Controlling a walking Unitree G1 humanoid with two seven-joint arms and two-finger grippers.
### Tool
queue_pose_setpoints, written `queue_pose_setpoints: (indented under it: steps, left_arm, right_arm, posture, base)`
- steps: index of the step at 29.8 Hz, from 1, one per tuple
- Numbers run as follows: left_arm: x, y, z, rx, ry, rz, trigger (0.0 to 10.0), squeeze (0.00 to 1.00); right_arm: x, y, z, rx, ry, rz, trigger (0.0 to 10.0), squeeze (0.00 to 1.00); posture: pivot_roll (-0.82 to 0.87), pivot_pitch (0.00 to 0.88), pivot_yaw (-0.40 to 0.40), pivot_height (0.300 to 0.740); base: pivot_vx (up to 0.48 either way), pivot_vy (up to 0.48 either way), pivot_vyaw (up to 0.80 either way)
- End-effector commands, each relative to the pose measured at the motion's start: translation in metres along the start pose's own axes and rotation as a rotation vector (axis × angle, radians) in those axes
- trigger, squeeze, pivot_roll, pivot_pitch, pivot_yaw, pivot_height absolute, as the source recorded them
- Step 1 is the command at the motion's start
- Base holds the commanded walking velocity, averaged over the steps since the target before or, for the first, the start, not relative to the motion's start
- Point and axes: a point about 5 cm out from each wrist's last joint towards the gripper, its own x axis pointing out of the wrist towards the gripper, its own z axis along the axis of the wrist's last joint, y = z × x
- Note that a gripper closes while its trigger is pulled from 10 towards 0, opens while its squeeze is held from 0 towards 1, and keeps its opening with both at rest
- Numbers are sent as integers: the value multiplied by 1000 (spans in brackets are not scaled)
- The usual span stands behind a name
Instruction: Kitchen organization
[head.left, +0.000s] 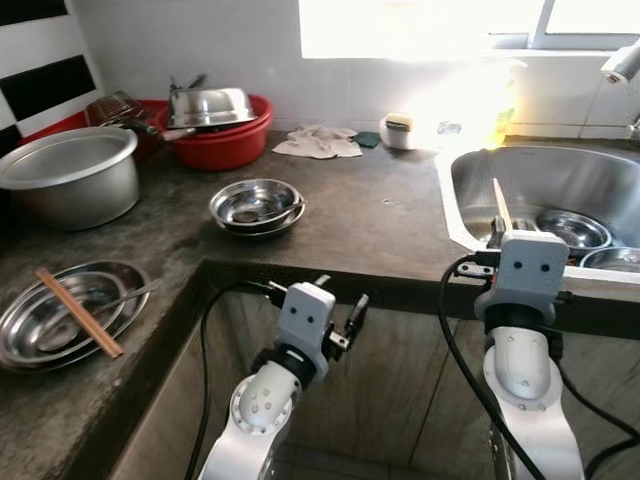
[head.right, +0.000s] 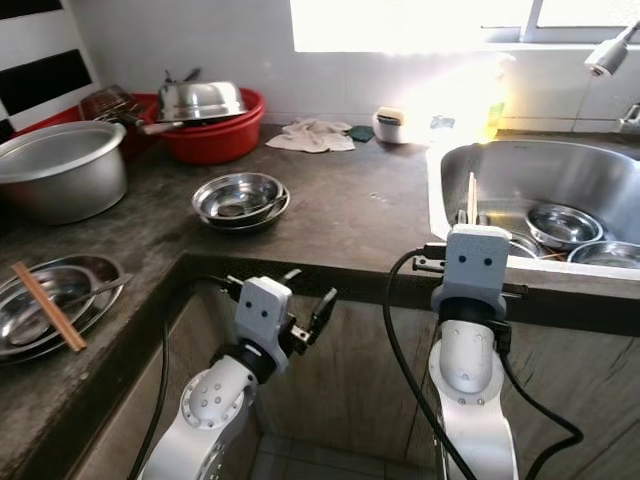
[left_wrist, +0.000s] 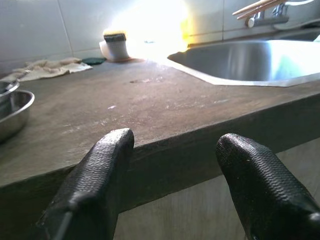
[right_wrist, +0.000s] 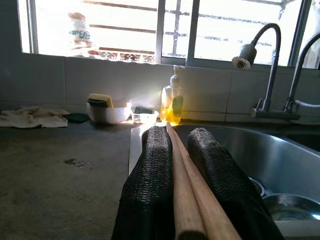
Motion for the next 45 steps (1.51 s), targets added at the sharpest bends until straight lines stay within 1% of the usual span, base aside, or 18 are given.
queue_pose_setpoints:
  steps: [1,7,9,10,21,29,35,37,38,39,40,41,42,43,45]
  left_arm:
    - [-1,0,-1,17,1,3,10000,0]
    - [0,0,-1,18,0,3,10000,0]
    - [0,1,-1,12,0,6,10000,0]
    - [0,2,-1,12,1,12,10000,0]
    - [0,1,-1,19,2,15,10000,0]
    - [1,2,-1,23,-1,16,10000,0]
    - [1,1,-1,24,-3,14,10000,0]
    - [1,0,-1,6,-5,16,10000,0]
    - [1,0,-1,6,-5,16,10000,0]
    - [1,1,-1,-1,-6,20,10000,0]
    - [1,3,-2,0,4,46,10000,0]
    - [1,8,-3,8,18,79,10000,0]
    - [1,8,-3,8,18,79,10000,0]
    - [1,10,-4,5,19,86,10000,0]
    - [0,9,-4,3,20,85,10000,0]
  right_arm:
    - [1,1,5,4,-23,-2,0,0]
    - [2,1,5,2,-18,1,0,0]
    - [3,1,5,-1,-20,2,0,0]
    - [4,2,5,-6,-22,6,9961,0]
    - [10,4,4,-10,-5,37,10000,0]
    - [13,4,5,-10,-9,38,10000,0]
    - [19,0,8,-15,-10,41,10000,0]
    - [26,-3,9,-14,3,47,10000,0]
    - [26,-3,9,-14,3,47,10000,0]
    - [29,-3,10,-18,10,54,10000,0]
    - [33,-3,8,-24,40,66,10000,0]
    - [40,-2,4,-42,101,109,10000,0]
    - [40,-2,4,-42,101,109,10000,0]
    - [45,-1,1,-68,144,147,10000,0]
    - [49,-2,-2,-83,175,165,10000,0]
  posture:
    - [98,0,21,740]
    - [97,0,19,740]
    - [97,0,19,740]
    - [97,0,18,740]
    - [100,0,10,740]
    - [98,0,11,740]
    - [94,0,11,740]
    - [94,0,9,740]
    - [94,0,9,740]
    - [95,0,9,740]
    - [98,0,5,740]
    - [99,0,3,740]
    - [99,0,3,740]
    - [105,0,-3,740]
    - [107,0,-6,740]
  base:
    - [0,-442,0]
    - [0,-441,-800]
    - [307,-368,0]
    - [300,-289,0]
    - [311,-350,0]
    - [320,-352,0]
    - [321,-354,0]
    - [392,-159,0]
    - [428,0,0]
    - [461,0,0]
    - [0,0,0]
    - [0,0,0]
    - [0,0,0]
    - [0,0,0]
    - [0,0,0]
